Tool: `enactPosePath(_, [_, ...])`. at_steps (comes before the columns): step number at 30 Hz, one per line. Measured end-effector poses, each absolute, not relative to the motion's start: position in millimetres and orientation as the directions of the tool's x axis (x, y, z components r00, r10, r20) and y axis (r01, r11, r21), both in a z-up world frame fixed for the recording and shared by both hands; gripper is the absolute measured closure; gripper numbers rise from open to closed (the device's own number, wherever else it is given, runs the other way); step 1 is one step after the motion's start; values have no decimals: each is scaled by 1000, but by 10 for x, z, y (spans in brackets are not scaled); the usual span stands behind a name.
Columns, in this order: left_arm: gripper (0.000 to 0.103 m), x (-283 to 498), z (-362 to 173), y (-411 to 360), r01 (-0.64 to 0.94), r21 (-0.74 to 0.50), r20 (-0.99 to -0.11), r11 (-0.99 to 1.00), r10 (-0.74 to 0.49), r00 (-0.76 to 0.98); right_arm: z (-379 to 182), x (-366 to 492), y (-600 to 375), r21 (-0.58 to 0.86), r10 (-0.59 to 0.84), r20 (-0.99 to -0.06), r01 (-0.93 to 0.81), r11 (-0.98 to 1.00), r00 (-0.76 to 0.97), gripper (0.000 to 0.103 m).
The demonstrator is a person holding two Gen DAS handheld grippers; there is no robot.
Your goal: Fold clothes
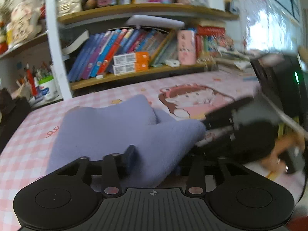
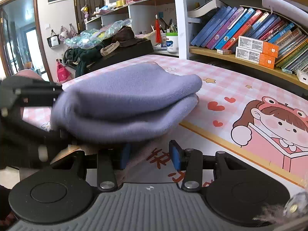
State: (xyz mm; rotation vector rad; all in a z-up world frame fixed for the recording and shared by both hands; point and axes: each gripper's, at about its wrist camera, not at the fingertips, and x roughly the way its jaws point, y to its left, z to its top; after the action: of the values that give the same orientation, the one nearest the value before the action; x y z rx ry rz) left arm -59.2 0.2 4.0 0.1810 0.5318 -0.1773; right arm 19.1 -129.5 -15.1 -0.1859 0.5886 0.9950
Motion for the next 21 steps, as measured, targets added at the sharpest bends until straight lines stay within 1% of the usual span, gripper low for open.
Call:
enactPosePath(3, [60,-596,39,23,218,121,-517,969,-126,847,-155,212,-1309,132,741,-545,-832,539,393,62])
enactPosePath(5, [53,-637,95,74,225,86,-511,971,-150,846,-147,200,-1329,124,741,-542,-835,537,396,62])
enactPosePath(6, [46,-674,140,109,232,63,-503,971,-170,848,-143,194,-1339,120,742,-540,-836,536,397,61])
enactPosePath(7, [41,-735,205,151,246,40,-485,968,-196,852,-124,182,-1375,116,739,-540,-834,540,403,59])
enactPosePath(8, [40,-811,273,190,262,24,-462,965,-222,859,-104,170,-1412,112,736,-540,-831,544,409,59])
enactPosePath(9, [37,-890,340,229,279,10,-438,960,-247,864,-71,160,-1481,140,743,-534,-824,549,404,59])
enactPosePath(12, [35,-1151,542,424,323,-32,-342,946,-314,886,27,132,-1695,228,765,-514,-799,557,387,57])
enactPosePath(13, [35,-1223,602,517,325,-49,-306,944,-324,895,58,123,-1775,274,779,-501,-784,556,377,54])
enactPosePath(15, [35,-1303,682,706,308,-83,-252,948,-319,914,116,108,-1930,380,811,-467,-749,543,352,46])
enactPosePath(16, [35,-1299,677,800,287,-99,-242,953,-303,922,123,113,-1978,450,835,-440,-724,523,330,38])
enactPosePath(17, [35,-1286,656,885,260,-109,-241,959,-280,929,130,118,-2024,518,858,-410,-695,498,309,32])
enactPosePath(18, [35,-1254,607,945,225,-110,-257,968,-246,935,136,123,-2070,584,879,-378,-663,469,290,31])
enactPosePath(21, [36,-1123,389,1023,169,-97,-318,981,-191,928,108,216,-1998,712,903,-346,-556,430,255,29])
